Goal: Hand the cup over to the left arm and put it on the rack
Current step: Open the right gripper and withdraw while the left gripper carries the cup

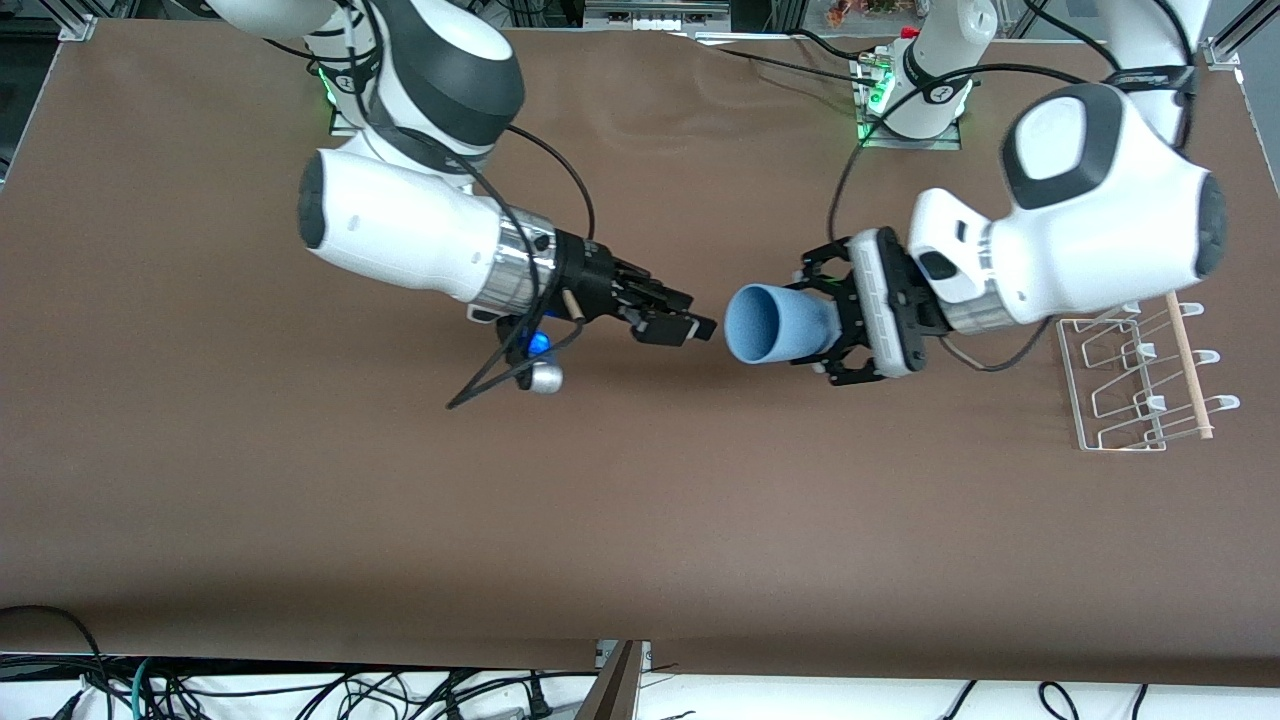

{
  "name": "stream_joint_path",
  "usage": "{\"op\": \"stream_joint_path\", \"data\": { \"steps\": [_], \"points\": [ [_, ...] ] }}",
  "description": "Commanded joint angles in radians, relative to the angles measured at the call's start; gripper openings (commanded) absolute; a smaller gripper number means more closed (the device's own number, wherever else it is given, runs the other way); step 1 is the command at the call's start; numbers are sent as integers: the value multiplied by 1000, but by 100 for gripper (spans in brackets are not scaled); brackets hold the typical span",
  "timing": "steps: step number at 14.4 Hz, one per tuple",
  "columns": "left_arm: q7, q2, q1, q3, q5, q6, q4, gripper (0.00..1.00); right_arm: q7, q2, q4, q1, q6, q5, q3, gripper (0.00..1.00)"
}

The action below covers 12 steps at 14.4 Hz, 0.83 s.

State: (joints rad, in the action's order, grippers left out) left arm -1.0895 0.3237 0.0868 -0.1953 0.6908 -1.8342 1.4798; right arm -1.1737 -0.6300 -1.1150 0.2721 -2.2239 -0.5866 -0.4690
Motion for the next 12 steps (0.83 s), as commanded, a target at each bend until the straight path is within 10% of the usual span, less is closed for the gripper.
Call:
{"op": "stream_joint_path", "data": {
  "steps": [1, 7, 12],
  "points": [
    [-6, -44, -79, 0, -20, 133, -4, 0, 9, 50, -6, -77, 105, -16, -2, 99],
    [-9, -60, -246, 2, -424, 300, -22, 0, 162, 170, -6, -316, 415, -4, 12, 99],
    [-9, -55, -256, -6, -894, 340, -24, 0, 367, 265, -11, -364, 685, 62, 211, 99]
  ]
}}
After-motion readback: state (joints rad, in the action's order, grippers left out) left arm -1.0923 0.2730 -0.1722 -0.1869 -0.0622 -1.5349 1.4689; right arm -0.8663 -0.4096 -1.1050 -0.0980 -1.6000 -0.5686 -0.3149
